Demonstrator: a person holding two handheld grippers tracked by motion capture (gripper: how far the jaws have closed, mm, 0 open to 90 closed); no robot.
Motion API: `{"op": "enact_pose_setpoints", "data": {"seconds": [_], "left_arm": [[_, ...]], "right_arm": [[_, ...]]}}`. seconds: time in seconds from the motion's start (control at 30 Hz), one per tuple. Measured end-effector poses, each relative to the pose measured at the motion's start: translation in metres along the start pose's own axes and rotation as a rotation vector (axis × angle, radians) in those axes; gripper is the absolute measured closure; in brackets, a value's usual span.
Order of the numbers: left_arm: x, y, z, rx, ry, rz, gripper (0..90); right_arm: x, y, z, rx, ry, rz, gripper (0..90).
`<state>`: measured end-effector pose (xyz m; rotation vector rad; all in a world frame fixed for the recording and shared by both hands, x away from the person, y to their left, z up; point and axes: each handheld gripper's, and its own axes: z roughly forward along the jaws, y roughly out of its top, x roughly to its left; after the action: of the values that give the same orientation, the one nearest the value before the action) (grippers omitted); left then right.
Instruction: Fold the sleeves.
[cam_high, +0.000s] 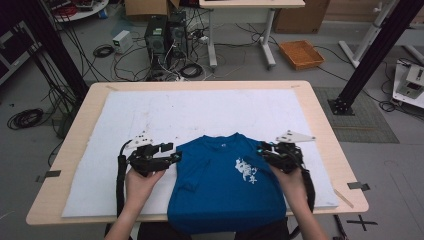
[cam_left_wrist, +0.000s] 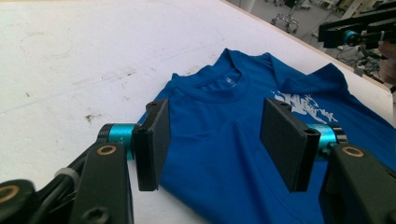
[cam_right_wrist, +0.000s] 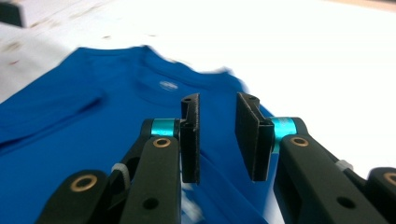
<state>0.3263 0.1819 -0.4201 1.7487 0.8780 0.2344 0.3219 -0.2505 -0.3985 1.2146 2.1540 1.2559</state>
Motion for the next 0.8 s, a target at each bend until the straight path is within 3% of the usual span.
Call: {"op": "enact_pose_setpoints", "data": {"seconds": [0.13,0.17,0.2,0.27,0.3,0.37,0.43,0.47,0.5,0.57,0.73,0.8], "left_arm": [[0.001,0.0,-0.001,-0.003,0.003,-0.005,43.1],[0.001,0.0,0.0,-0.006,0.002,-0.005,43.1],[0.001,0.0,0.0,-0.005,0.001,-0.006,43.1],[0.001,0.001,0.001,-0.006,-0.001,-0.008,43.1],[0.001,0.001,0.001,-0.007,-0.001,-0.007,43.1],[0.0,0.001,0.002,-0.004,-0.004,-0.008,43.1],[-0.001,0.001,0.002,-0.002,-0.004,-0.006,43.1],[-0.001,0.001,0.003,-0.001,-0.005,-0.005,43.1],[-0.001,0.001,0.003,0.0,-0.004,-0.006,43.1],[0.0,0.001,0.003,0.0,-0.002,-0.008,43.1],[0.001,0.001,0.002,-0.002,0.0,-0.009,43.1],[0.001,0.001,0.003,0.0,-0.002,-0.007,43.1]], "right_arm": [[-0.028,-0.023,-0.019,0.014,-0.04,0.113,64.3],[-0.028,-0.023,-0.019,0.014,-0.04,0.113,64.3],[-0.036,-0.033,-0.024,0.01,-0.025,0.158,63.6],[-0.037,-0.037,-0.025,0.012,-0.022,0.174,63.3],[-0.038,-0.041,-0.024,0.031,0.005,0.197,63.4],[-0.038,-0.042,-0.023,0.038,0.011,0.197,63.7],[-0.034,-0.045,-0.019,0.059,0.029,0.188,67.7],[-0.031,-0.046,-0.017,0.076,0.033,0.175,78.5],[-0.031,-0.046,-0.017,0.076,0.033,0.175,78.5],[-0.027,-0.047,-0.015,0.092,0.04,0.143,86.9],[-0.001,-0.042,-0.021,0.052,0.105,0.007,88.2],[0.005,-0.043,-0.022,0.057,0.12,-0.014,88.1]]}}
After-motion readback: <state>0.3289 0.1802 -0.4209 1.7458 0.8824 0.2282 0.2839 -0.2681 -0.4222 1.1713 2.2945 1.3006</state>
